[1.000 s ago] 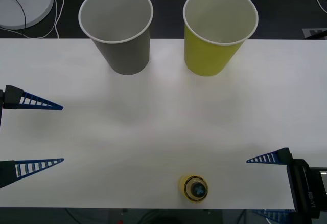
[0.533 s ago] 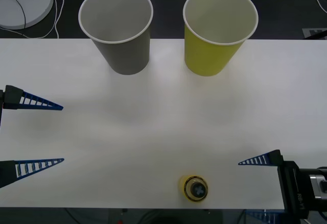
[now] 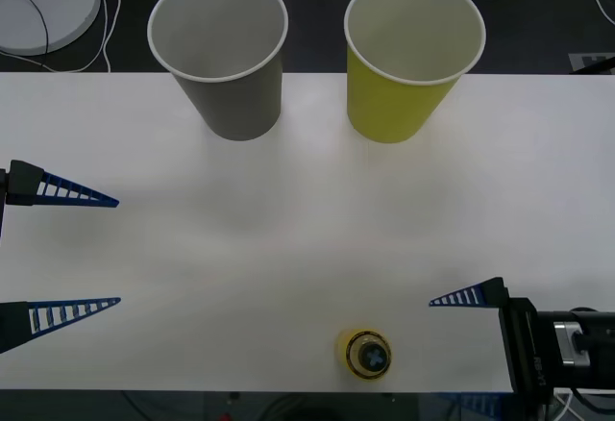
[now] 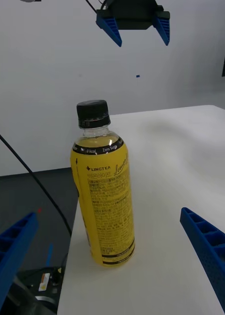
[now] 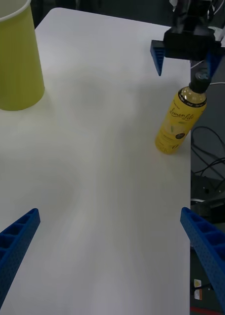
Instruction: Put the can into the green bin and the plastic bottle into the gray bin
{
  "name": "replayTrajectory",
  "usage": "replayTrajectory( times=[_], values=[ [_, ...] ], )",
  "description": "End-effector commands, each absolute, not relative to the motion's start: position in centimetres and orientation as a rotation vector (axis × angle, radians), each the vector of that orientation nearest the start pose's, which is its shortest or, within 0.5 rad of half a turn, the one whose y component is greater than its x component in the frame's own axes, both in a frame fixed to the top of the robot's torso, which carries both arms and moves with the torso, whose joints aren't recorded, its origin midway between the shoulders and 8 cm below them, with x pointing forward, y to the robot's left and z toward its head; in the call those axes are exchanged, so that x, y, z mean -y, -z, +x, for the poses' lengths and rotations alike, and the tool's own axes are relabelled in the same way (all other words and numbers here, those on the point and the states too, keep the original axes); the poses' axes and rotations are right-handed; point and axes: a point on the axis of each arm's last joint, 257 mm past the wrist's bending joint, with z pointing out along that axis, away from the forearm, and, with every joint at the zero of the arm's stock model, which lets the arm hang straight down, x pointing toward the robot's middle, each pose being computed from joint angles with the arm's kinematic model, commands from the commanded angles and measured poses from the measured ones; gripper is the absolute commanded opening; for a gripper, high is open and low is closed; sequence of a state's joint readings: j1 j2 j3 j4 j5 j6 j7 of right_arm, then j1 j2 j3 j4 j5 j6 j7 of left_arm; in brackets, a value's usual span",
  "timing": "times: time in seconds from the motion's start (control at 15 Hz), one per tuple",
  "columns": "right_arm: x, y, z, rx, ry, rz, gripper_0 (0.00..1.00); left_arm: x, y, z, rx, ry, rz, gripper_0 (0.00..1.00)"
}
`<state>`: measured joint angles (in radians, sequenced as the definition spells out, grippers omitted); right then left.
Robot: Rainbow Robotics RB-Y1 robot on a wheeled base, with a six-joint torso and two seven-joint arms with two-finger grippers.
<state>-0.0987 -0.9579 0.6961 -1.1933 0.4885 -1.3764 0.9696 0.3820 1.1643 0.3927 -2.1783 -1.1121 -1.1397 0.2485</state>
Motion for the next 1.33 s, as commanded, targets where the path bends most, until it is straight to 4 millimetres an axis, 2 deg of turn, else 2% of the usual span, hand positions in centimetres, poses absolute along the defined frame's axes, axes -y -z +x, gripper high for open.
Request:
replayTrajectory(
  times=[0.07, 0.73, 1.33],
  values=[
    [17.5, 29.6, 25.4, -1.088, -0.927, -1.392, 1.00, -23.8, 11.7, 29.6, -1.590, 0.434, 1.525, 1.00],
    [13.1, 30.1, 26.0, -1.034, -0.965, -1.415, 1.00, -23.8, 11.7, 29.6, -1.590, 0.434, 1.525, 1.00],
    [10.2, 30.7, 25.0, -0.963, -0.988, -1.463, 1.00, -23.8, 11.7, 29.6, -1.590, 0.434, 1.525, 1.00]
  ],
)
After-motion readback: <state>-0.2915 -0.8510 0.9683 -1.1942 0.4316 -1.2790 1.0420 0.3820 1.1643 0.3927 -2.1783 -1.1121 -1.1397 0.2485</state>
